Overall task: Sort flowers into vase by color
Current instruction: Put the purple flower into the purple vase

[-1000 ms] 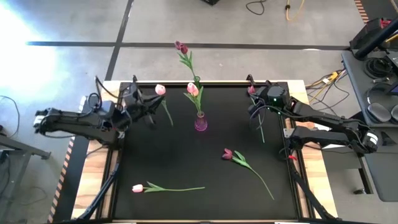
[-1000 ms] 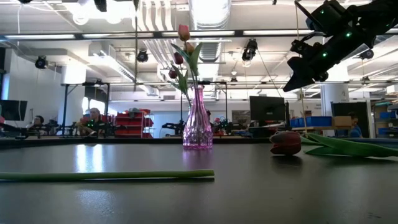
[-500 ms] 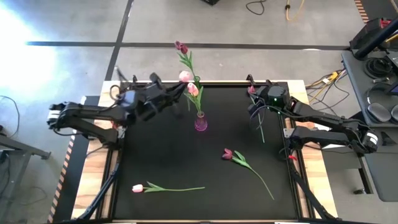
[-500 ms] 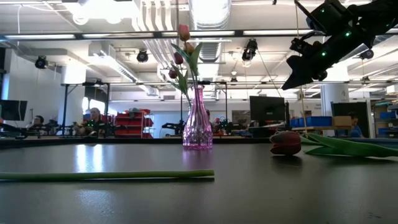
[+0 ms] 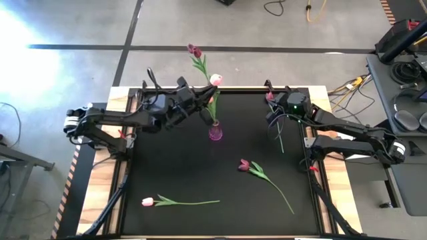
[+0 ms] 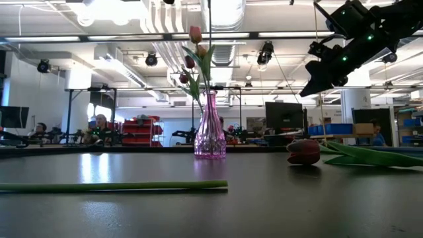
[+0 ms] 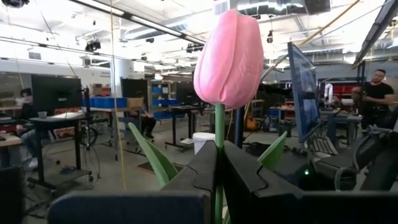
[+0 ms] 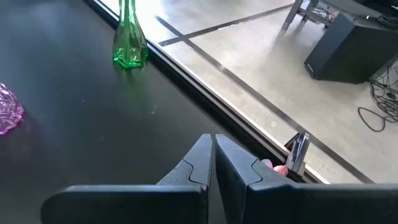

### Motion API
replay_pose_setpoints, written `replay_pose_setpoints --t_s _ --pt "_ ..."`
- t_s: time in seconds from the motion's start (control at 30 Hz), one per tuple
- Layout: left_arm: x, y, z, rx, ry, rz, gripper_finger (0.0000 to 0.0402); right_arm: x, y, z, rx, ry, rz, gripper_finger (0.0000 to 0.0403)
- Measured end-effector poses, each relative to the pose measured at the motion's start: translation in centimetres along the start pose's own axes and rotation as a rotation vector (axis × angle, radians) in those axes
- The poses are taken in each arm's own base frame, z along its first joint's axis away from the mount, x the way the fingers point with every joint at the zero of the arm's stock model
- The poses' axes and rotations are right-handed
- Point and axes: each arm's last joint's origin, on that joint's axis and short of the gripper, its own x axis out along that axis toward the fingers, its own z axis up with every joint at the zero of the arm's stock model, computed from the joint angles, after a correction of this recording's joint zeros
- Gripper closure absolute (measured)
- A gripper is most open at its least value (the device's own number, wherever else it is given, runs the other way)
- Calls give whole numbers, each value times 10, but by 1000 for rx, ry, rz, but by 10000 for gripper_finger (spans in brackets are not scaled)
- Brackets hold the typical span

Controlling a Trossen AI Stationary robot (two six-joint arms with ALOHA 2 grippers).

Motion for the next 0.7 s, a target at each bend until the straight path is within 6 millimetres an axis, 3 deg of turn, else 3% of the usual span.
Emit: replay_pose_setpoints --t_s 0.7 --pt "-15 7 -39 -27 -7 -3 401 0 0 -1 1 -3 0 390"
